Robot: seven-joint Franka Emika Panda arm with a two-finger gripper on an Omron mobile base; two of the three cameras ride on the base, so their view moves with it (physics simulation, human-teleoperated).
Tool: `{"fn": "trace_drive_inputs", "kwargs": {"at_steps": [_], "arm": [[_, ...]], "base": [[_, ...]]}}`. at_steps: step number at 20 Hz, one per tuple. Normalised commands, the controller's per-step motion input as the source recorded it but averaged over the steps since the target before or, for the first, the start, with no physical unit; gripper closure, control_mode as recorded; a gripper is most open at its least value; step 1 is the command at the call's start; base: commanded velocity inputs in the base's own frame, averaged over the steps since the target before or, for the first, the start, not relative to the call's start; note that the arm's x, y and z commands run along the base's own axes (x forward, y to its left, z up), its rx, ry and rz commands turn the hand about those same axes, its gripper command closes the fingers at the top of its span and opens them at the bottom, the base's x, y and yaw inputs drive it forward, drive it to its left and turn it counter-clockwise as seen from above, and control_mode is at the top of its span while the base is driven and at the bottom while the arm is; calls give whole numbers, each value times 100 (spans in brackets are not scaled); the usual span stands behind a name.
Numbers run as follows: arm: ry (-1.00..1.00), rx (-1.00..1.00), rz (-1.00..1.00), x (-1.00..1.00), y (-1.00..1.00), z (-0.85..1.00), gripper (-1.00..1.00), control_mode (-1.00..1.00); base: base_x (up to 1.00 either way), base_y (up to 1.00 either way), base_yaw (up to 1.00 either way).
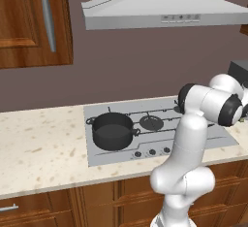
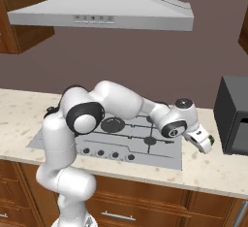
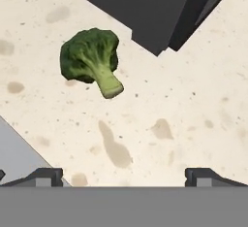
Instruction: Turn on the burner for the pot on the stove. Wait thirty seconds for the pot to heat up. Then add the broccoli to the pot.
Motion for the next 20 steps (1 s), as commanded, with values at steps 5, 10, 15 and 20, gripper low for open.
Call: {"fn": "trace_drive_inputs", "kwargs": {"at_steps": [5,10,15,20], "arm": [[0,0,0,6,0,0,-100,-100],[0,0,3,24,-18,0,-100,-100],[0,0,8,30,-32,0,-100,-100],[0,0,12,30,-37,0,-100,-100]], "base": [[0,0,0],[0,0,0],[0,0,0],[0,0,0]]}}
